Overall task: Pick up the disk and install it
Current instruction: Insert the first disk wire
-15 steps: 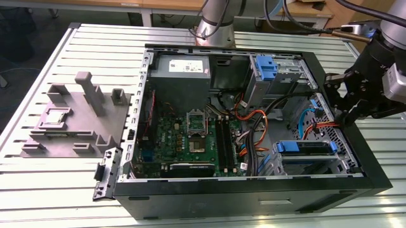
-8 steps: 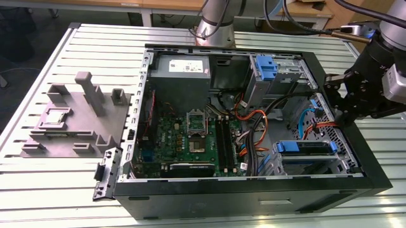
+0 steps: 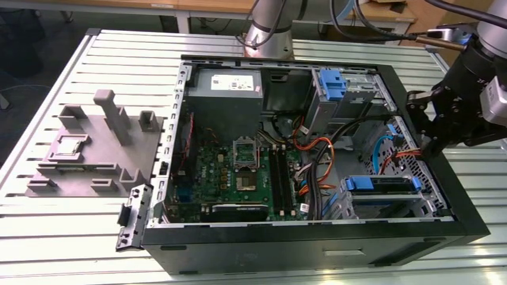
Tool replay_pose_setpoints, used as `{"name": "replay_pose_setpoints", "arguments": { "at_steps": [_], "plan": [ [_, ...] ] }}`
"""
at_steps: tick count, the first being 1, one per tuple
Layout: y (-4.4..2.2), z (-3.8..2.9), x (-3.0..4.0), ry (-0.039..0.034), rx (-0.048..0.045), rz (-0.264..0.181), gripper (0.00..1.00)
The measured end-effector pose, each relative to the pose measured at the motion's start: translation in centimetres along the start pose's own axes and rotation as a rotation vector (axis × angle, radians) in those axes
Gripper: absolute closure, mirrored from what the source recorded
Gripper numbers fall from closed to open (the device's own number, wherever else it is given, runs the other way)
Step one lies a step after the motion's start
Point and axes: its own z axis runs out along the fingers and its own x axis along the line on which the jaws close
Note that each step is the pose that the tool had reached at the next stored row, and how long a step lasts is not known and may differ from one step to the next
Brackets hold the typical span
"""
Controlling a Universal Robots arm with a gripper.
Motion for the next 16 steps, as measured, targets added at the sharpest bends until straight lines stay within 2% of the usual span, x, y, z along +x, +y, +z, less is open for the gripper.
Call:
{"name": "replay_pose_setpoints", "arguments": {
  "at_steps": [11, 16],
  "plan": [
    [0.00, -0.03, 0.00, 0.0000, 0.0001, 0.000, 0.84],
    [0.19, -0.09, -0.37, 0.0000, 0.0000, 0.000, 0.84]
  ]
}}
